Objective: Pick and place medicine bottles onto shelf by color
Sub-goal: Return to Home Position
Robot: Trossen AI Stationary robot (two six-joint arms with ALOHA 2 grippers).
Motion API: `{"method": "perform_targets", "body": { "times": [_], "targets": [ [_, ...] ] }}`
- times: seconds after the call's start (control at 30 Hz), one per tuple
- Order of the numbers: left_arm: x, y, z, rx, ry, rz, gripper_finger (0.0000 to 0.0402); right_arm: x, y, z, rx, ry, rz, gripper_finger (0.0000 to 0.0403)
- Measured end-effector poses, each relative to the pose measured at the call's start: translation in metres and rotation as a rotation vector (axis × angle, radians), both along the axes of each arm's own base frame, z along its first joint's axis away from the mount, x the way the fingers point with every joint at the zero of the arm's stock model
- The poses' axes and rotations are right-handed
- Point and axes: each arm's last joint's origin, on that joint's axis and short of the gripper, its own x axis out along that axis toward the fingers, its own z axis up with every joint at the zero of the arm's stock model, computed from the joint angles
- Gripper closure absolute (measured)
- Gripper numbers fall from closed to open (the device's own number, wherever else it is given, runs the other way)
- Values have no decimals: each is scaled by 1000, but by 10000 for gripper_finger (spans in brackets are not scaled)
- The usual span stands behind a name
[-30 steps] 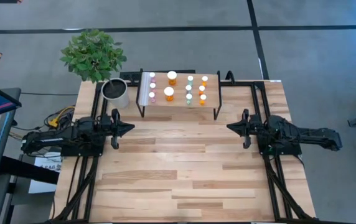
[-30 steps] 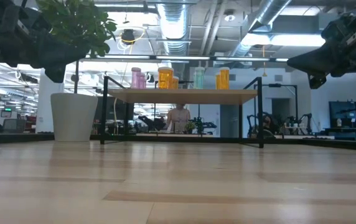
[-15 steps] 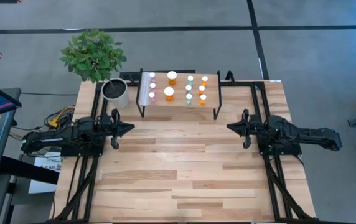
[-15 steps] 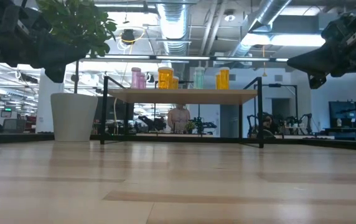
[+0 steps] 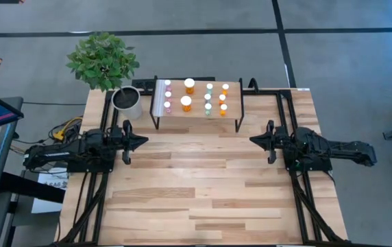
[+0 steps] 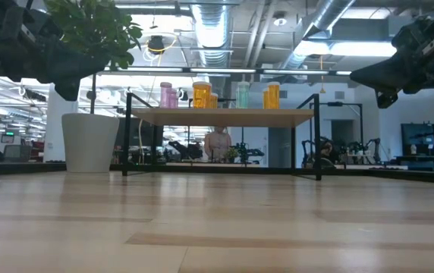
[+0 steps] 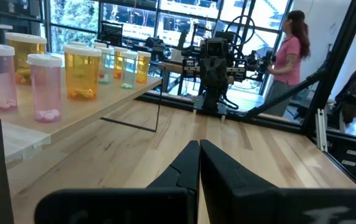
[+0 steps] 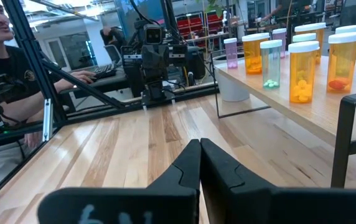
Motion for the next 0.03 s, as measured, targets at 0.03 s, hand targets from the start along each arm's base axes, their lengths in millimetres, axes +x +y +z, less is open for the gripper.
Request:
{"method": "perform_targets", "body": {
  "times": [0.03],
  "targets": [
    [0,0,0,0,0,0,401,0,0,0,0,0,0,375]
  ]
}}
